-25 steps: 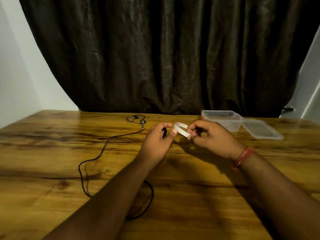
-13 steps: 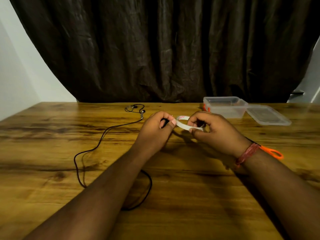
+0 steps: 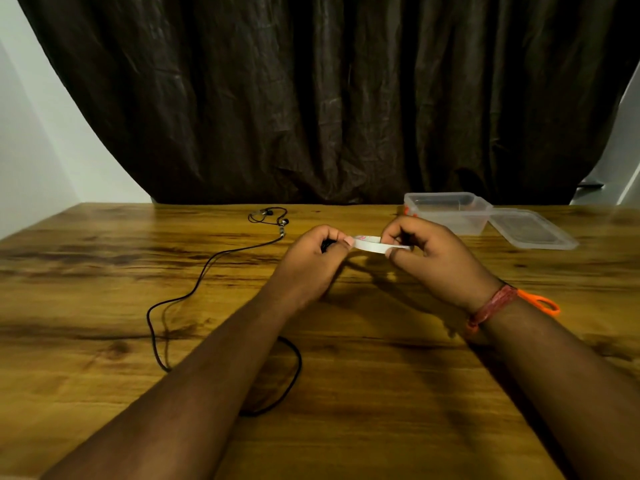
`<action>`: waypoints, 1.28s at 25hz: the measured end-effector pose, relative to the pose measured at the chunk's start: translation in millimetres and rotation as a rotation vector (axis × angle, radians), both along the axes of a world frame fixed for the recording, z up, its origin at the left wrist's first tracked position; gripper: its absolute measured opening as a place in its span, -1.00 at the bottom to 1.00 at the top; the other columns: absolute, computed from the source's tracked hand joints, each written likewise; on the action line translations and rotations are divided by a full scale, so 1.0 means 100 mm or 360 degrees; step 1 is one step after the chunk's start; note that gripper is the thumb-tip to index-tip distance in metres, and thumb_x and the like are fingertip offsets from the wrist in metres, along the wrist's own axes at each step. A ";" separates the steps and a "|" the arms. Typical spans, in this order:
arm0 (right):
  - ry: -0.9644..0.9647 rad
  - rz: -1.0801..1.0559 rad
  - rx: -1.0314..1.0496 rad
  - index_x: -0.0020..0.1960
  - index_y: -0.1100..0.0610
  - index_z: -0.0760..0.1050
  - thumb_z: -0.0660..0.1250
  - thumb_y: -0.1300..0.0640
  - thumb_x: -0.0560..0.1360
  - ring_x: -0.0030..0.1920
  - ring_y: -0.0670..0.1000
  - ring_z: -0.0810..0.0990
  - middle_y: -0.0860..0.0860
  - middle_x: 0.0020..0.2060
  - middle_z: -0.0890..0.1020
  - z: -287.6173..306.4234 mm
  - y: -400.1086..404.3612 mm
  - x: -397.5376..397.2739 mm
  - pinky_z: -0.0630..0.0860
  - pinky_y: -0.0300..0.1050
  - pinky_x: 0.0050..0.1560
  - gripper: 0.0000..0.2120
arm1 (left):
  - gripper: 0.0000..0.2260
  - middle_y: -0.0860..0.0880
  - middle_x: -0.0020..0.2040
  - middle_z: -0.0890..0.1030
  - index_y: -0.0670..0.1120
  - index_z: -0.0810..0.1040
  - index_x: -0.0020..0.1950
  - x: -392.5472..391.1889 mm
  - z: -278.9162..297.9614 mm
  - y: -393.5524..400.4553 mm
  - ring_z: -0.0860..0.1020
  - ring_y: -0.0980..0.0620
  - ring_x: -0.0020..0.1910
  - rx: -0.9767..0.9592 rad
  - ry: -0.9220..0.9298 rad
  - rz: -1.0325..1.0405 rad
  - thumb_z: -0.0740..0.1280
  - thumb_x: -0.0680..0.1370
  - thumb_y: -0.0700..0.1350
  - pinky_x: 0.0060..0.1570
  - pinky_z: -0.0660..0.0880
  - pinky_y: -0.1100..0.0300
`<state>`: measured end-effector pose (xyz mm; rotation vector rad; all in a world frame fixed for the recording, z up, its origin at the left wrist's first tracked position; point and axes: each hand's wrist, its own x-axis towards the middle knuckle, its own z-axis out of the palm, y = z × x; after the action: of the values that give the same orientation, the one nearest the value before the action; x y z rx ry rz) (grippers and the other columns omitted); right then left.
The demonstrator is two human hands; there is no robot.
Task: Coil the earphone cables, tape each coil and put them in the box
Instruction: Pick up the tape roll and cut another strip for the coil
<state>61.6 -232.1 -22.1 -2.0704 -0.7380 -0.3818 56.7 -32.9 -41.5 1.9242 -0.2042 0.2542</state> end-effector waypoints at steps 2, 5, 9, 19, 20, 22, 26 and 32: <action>-0.0015 -0.0002 -0.0028 -0.11 0.08 0.55 0.36 0.28 0.46 -0.18 -0.07 0.52 0.00 -0.21 0.59 0.00 -0.01 0.00 0.45 -0.16 -0.14 -0.89 | -0.93 0.03 -0.15 0.66 0.17 0.57 -0.08 -0.02 0.00 -0.01 0.63 -0.02 -0.15 0.0090 -0.0039 0.0039 0.31 0.55 0.09 -0.12 0.60 -0.07; -0.0019 -0.0013 -0.0046 -0.12 0.06 0.54 0.36 0.27 0.46 -0.21 -0.13 0.50 -0.02 -0.23 0.58 -0.01 -0.02 0.01 0.43 -0.20 -0.17 -0.88 | -0.92 -0.07 -0.11 0.64 0.12 0.55 -0.08 -0.04 0.00 -0.02 0.61 -0.09 -0.12 0.0228 -0.0112 0.0076 0.31 0.57 0.07 -0.13 0.60 -0.11; -0.0027 -0.0022 -0.0024 -0.13 0.08 0.54 0.35 0.28 0.46 -0.23 -0.11 0.50 0.01 -0.24 0.58 -0.03 -0.01 0.03 0.45 -0.13 -0.17 -0.88 | -0.88 -0.09 -0.21 0.60 0.06 0.56 -0.09 -0.04 0.00 -0.01 0.54 0.05 -0.27 0.0373 -0.0239 0.0079 0.30 0.58 0.04 -0.28 0.53 0.06; 0.0234 0.0089 0.0227 -0.13 0.19 0.55 0.24 0.22 0.42 -0.33 -0.21 0.42 -0.16 -0.36 0.50 0.01 -0.02 0.08 0.34 -0.32 -0.28 -0.88 | -0.86 -0.09 -0.12 0.63 0.13 0.56 -0.07 -0.02 0.03 0.00 0.57 0.07 -0.22 0.0195 -0.0102 0.0008 0.24 0.61 0.07 -0.23 0.53 -0.02; 0.0255 0.0073 0.0290 -0.16 0.18 0.55 0.21 0.21 0.38 -0.34 -0.18 0.41 -0.11 -0.36 0.50 0.03 -0.04 0.09 0.33 -0.30 -0.32 -0.86 | -0.86 -0.05 -0.14 0.63 0.13 0.56 -0.09 -0.01 0.03 0.01 0.55 0.17 -0.24 0.0140 -0.0088 0.0002 0.24 0.62 0.06 -0.26 0.50 0.08; 0.0332 0.0037 0.0475 -0.20 0.18 0.52 0.17 0.22 0.32 -0.35 -0.09 0.40 0.06 -0.34 0.47 0.07 -0.09 0.11 0.31 -0.24 -0.37 -0.84 | -0.83 0.07 -0.23 0.57 0.10 0.55 -0.13 0.01 0.03 0.02 0.52 0.28 -0.30 -0.0081 -0.0032 -0.0034 0.24 0.63 0.02 -0.27 0.45 0.28; 0.0568 0.0127 0.0906 -0.19 0.28 0.44 0.13 0.24 0.29 -0.41 0.01 0.32 0.10 -0.41 0.37 0.06 -0.10 0.11 0.42 -0.05 -0.19 -0.82 | -0.80 0.08 -0.38 0.51 -0.05 0.53 -0.15 0.02 0.07 -0.03 0.49 0.13 -0.31 -0.0560 0.0159 -0.0164 0.22 0.65 -0.08 -0.04 0.51 0.10; 0.0891 0.0357 0.1458 -0.21 0.21 0.37 -0.03 0.30 0.47 -0.44 -0.04 0.23 0.05 -0.41 0.28 0.05 -0.13 0.12 0.42 0.05 -0.06 -0.77 | -0.90 -0.08 -0.26 0.53 -0.17 0.44 -0.01 0.01 0.14 0.03 0.66 -0.11 0.10 -0.1085 0.0302 -0.0343 0.17 0.66 -0.19 0.25 0.46 -0.14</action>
<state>73.6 -244.7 -16.6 -1.1211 -0.3360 0.0173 57.8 -30.1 -27.0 1.2282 -0.1686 -0.0112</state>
